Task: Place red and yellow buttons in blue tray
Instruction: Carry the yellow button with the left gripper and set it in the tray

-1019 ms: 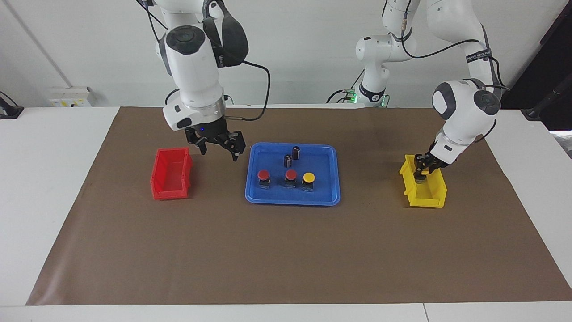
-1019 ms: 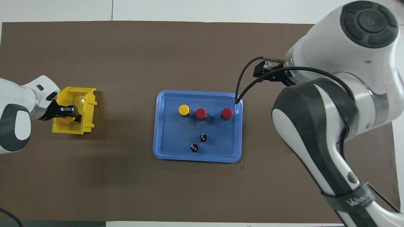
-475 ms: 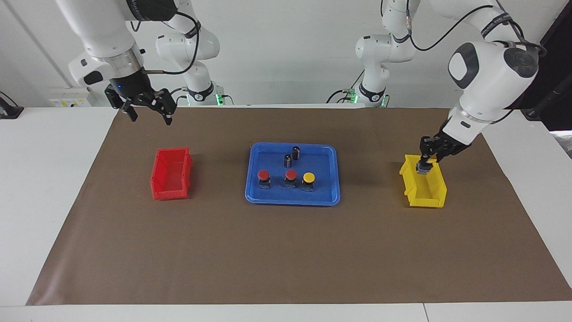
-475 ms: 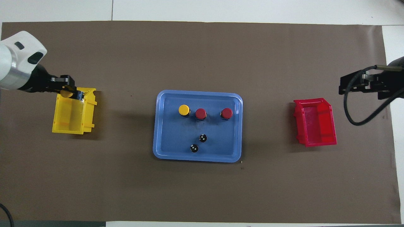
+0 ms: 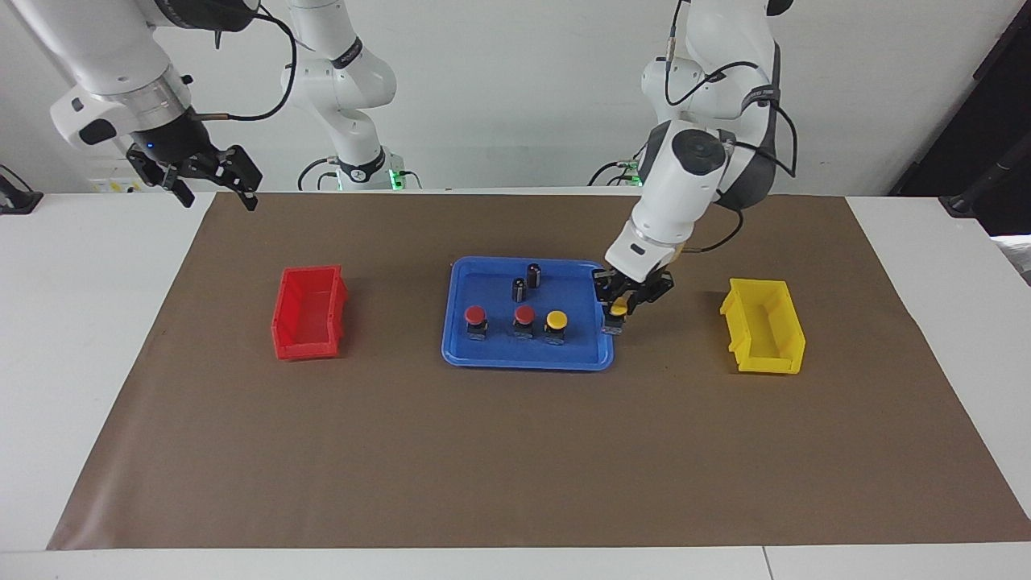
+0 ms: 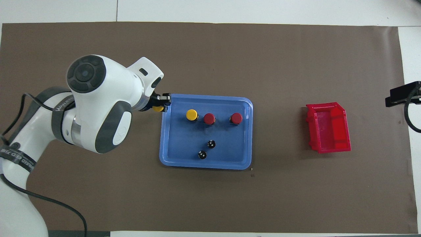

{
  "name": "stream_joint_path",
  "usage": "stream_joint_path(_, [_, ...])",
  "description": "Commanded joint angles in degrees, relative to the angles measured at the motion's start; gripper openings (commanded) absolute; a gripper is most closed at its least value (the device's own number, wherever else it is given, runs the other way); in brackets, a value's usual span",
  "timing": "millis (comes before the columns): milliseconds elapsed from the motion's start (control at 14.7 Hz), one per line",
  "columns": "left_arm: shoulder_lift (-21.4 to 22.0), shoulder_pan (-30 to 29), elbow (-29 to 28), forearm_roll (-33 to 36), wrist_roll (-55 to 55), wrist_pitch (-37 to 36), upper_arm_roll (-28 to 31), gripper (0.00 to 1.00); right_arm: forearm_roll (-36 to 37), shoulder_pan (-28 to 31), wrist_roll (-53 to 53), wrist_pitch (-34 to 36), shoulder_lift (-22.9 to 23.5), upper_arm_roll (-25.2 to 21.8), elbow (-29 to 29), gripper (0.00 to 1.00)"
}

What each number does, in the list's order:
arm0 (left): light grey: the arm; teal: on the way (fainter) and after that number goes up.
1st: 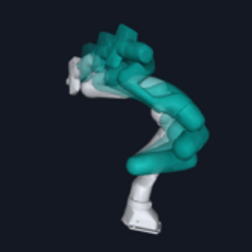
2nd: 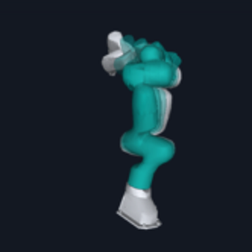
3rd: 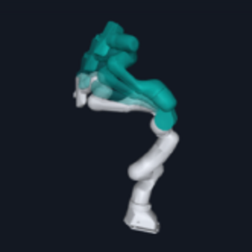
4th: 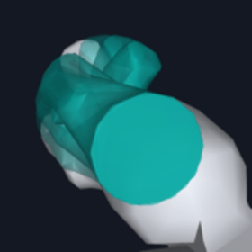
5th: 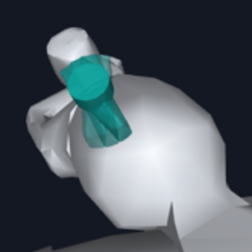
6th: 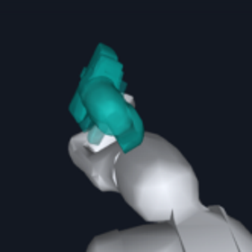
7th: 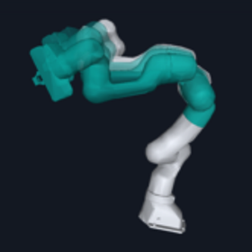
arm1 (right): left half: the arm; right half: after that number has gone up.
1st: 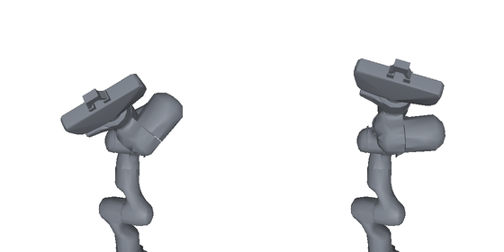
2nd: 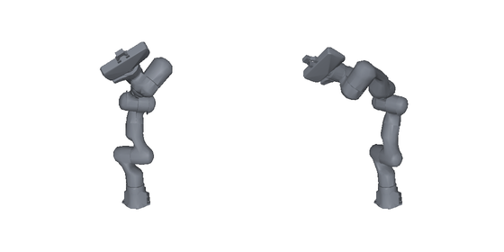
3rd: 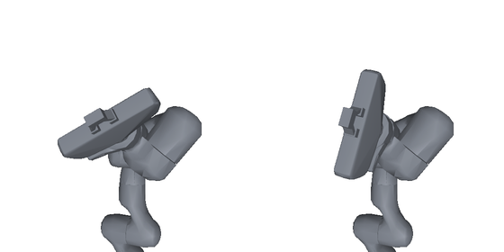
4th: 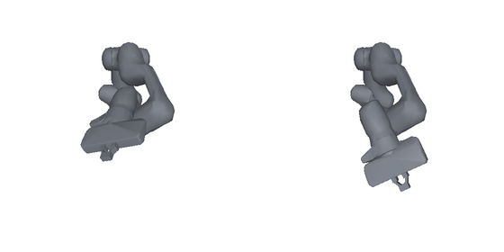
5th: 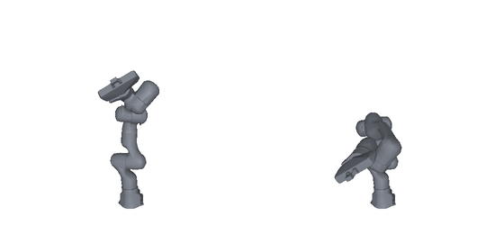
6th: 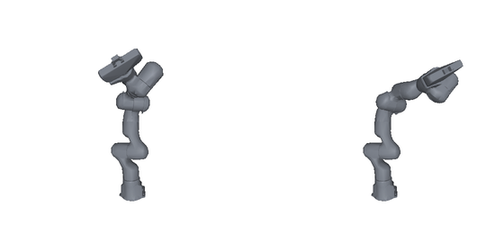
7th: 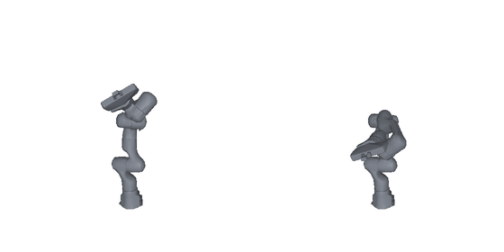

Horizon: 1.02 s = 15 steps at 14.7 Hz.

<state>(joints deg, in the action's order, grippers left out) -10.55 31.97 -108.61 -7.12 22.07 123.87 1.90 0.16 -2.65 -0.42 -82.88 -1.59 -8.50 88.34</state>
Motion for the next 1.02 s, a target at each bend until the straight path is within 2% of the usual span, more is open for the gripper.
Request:
stream_joint_path(0, [-0.96,0.90,-1.08,-1.23,-0.45,2.61,1.09,0.01,0.01,-0.51,-1.86,1.41,-0.43,-0.29,0.17,1.00])
stream_joint_path(272, [-1.40,2.92,-2.22,-1.23,0.95,3.65,1.00,0.01,0.72,-0.43,-1.33,0.79,-0.51,0.06,0.78,1.00])
stream_joint_path(475, [-4.03,3.80,-2.66,-1.23,1.31,6.82,1.00,0.01,0.72,-0.43,-1.77,0.62,-0.78,-0.02,1.75,1.00])
stream_joint_path(543, [-4.21,3.80,-2.75,-1.23,1.04,6.83,1.00,0.04,0.72,-0.43,-2.30,0.88,-0.61,-0.20,1.40,1.00])
stream_joint_path(611, [-4.21,3.71,-2.66,-1.23,0.78,6.83,1.00,0.19,0.72,-0.43,-3.00,1.23,-0.60,-0.29,1.23,1.00])
stream_joint_path(747, [-4.30,3.54,-2.22,-1.23,0.95,6.65,1.09,0.62,0.72,-0.16,-3.09,0.36,-0.69,-0.37,1.75,1.00])
stream_joint_path(883, [-4.04,3.54,-1.61,-1.23,1.22,5.25,1.17,0.86,0.63,-0.16,-2.83,0.00,-1.13,-0.20,2.19,1.00])
stream_joint_path(951, [-3.69,3.27,-1.08,-1.23,1.22,4.11,1.26,0.93,0.63,-0.34,-2.57,-0.09,-1.22,-0.11,2.19,1.00])
